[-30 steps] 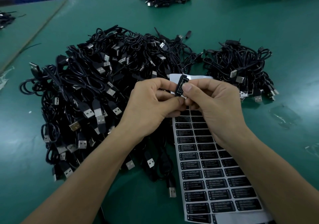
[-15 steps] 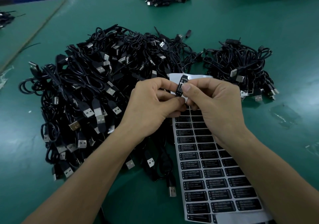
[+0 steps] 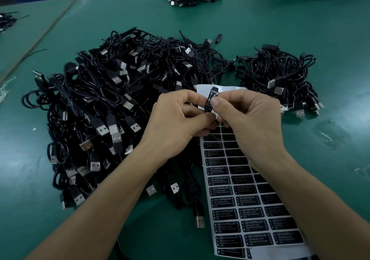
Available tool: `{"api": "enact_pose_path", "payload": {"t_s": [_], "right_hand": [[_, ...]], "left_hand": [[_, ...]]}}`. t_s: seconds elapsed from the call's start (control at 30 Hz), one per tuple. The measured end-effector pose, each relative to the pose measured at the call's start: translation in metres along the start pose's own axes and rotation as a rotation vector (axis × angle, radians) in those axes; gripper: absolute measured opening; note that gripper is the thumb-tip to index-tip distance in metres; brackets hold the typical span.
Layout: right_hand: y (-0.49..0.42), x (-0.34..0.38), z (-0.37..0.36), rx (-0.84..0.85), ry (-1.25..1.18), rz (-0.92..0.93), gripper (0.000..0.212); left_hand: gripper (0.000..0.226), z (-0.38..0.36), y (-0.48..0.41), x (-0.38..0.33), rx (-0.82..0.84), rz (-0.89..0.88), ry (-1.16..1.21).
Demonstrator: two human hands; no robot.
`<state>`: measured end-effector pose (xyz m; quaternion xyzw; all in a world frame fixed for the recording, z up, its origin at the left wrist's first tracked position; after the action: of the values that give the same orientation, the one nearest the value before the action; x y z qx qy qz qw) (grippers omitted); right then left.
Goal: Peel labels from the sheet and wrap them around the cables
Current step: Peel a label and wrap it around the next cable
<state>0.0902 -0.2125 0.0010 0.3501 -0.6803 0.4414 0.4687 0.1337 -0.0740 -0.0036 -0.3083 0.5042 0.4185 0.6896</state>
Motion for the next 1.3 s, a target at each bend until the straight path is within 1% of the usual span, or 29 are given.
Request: {"api": "enact_pose_path", "payload": {"t_s": [0.77, 1.0, 1.3], "right_hand": [[0.0021, 0.0025, 0.0043, -0.061, 0.073, 0.004, 0.012], [0.0028, 0.0033, 0.0054, -0.07, 0.067, 0.004, 0.007], [0.0025, 0.0041, 0.0043, -0.061, 0.046, 0.004, 0.013]], "left_hand": [[0.013, -0.0036, 0.0014, -0.0007, 0.012, -0.003, 0.011], [0.014, -0.004, 0.0025, -0.0017, 0.018, -0.002, 0.02], [0.014, -0.0029, 0.0029, -0.0025, 0.011, -0.021, 0.005]]}}
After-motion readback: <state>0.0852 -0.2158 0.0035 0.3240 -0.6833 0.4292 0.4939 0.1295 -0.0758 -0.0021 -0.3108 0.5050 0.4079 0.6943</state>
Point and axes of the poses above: each hand's wrist, its own y-axis away from the middle knuckle, its own z-axis out of the back of the hand, x = y × z, the point moved 9 cm from there along -y, towards the middle knuckle, and after that the axes turned 11 degrees about -y, right-handed, at the moved point
